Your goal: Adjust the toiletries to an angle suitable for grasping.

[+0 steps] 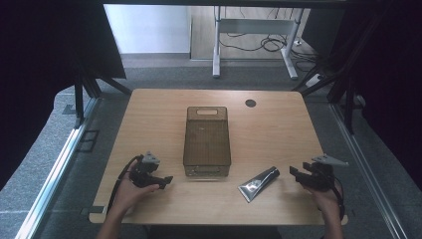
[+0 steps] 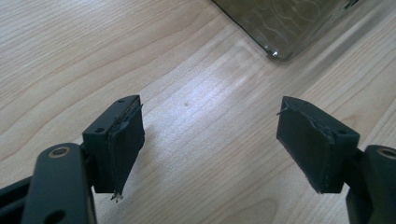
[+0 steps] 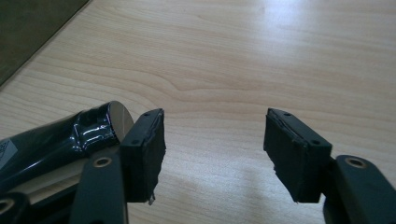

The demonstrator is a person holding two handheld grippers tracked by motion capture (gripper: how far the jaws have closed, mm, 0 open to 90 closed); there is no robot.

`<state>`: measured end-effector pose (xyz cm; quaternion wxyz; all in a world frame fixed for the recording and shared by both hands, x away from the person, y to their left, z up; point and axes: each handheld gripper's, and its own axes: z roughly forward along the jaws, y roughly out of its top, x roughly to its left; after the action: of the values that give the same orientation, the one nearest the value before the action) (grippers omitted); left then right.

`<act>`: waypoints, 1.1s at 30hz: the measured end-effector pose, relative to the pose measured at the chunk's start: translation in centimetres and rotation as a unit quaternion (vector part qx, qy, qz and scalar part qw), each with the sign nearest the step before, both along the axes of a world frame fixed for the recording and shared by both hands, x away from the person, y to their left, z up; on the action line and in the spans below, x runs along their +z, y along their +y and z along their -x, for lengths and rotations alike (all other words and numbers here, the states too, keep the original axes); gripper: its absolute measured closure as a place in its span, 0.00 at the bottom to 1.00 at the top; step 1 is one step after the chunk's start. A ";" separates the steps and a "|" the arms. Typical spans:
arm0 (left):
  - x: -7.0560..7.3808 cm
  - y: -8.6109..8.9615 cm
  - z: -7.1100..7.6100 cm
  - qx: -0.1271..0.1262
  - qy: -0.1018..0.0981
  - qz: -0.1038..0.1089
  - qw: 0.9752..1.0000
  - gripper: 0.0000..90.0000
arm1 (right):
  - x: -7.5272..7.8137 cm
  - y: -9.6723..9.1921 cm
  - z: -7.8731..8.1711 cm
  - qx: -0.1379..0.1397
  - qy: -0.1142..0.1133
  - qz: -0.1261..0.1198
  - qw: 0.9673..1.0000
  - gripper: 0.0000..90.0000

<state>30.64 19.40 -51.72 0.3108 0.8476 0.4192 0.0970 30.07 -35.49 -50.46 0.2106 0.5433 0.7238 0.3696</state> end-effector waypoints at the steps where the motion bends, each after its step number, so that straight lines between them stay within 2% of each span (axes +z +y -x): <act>1: 0.0 0.0 0.0 0.001 0.000 0.000 1.000 0.26 | -0.1 0.0 -0.1 -0.002 0.006 -0.007 1.000 0.44; 5: 0.1 0.1 0.0 0.002 0.000 0.004 1.000 0.26 | -0.4 0.2 -0.2 0.001 0.016 -0.013 1.000 0.46; 6: 0.1 0.1 0.0 0.002 0.000 0.003 1.000 0.26 | -0.6 0.4 -0.2 0.004 0.022 -0.007 1.000 0.47; 12: 0.2 0.1 0.1 0.000 -0.003 0.006 1.000 0.26 | -0.6 0.6 0.0 0.010 0.022 -0.005 1.000 0.48; 17: 0.0 0.2 -0.1 0.001 0.001 0.002 1.000 0.26 | -0.8 0.6 -0.1 0.008 0.032 -0.003 0.999 0.50; 21: 0.1 0.2 0.0 0.001 -0.001 0.003 1.000 0.26 | -0.8 0.6 -0.2 0.011 0.037 -0.005 0.999 0.56; 25: 0.1 0.0 0.0 -0.002 0.002 -0.002 1.000 0.26 | -0.6 0.6 -0.2 0.017 0.049 -0.008 0.999 0.71; 33: 0.2 -0.5 -0.4 -0.008 0.001 0.000 1.000 0.26 | -0.3 0.8 0.3 0.024 0.048 -0.014 0.998 0.81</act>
<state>31.01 18.88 -51.48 0.3116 0.8509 0.4125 0.0938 29.78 -34.66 -50.71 0.1590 0.5459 0.7406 0.3581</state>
